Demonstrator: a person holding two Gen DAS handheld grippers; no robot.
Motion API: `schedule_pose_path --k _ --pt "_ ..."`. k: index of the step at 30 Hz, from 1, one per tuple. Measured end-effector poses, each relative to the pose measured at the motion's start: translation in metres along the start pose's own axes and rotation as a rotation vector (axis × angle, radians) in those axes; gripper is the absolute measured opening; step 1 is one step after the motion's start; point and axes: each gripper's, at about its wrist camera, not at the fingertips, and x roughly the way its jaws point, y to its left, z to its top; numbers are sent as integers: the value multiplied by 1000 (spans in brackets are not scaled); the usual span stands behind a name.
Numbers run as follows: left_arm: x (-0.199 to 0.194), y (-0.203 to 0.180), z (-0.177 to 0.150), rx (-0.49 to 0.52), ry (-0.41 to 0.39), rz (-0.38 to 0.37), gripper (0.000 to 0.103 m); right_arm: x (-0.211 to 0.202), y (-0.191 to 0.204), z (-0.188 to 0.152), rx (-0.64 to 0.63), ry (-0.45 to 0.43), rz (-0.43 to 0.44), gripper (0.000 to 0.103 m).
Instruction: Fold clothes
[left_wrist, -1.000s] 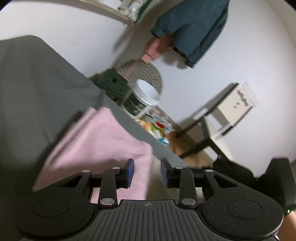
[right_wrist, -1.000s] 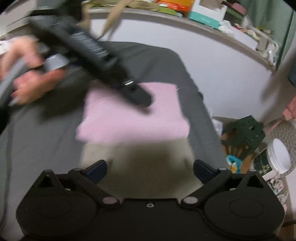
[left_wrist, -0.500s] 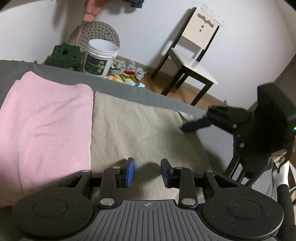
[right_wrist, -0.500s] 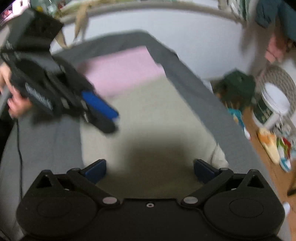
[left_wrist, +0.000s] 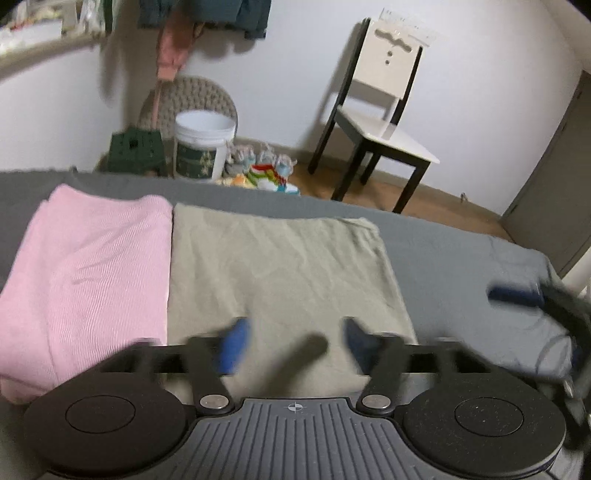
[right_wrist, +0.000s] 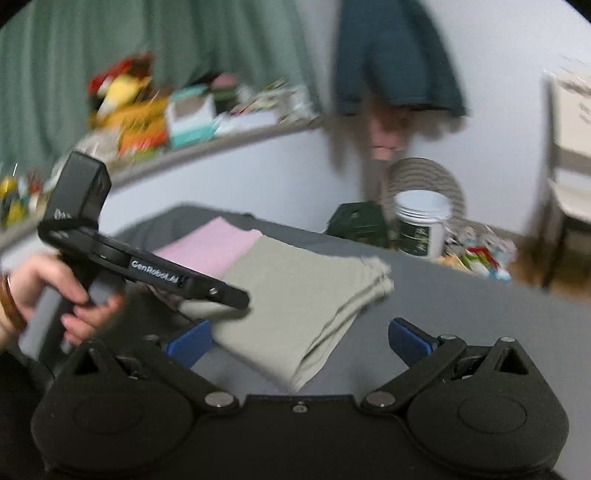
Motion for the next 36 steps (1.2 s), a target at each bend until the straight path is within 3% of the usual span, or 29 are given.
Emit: schedule_pose_path --k 1,5,9,16,19,22,24,28,32,36 --pt "-7 -5 -2 20 -22 7 90 -9 4 -9 37 -25 -11 103" --pt "-32 -28 -6 83 -69 52 91 -39 20 -38 121 -97 -70 103" --pt "-44 -47 -11 108 -91 106 91 -54 35 -49 88 -104 -178 103" --pt "-50 -70 -33 90 -26 217 91 -59 48 -35 51 -76 -412 103" --pt "-61 -72 -40 70 -80 237 91 -61 49 -35 95 -106 -511 103" --pt "-71 -74 -43 56 -153 311 92 -52 52 -35 80 -85 -599 103" --pt "-74 -74 -42 71 -192 354 103 -51 56 -38 44 -124 -629 103" --pt "-78 -78 -45 92 -261 473 103 -52 66 -49 -61 -253 -736 103" --pt "-89 -94 -50 113 -320 569 103 -42 67 -52 -105 -243 -773 103" --pt "-97 -105 -50 162 -324 546 103 -26 64 -49 -129 -131 -688 103"
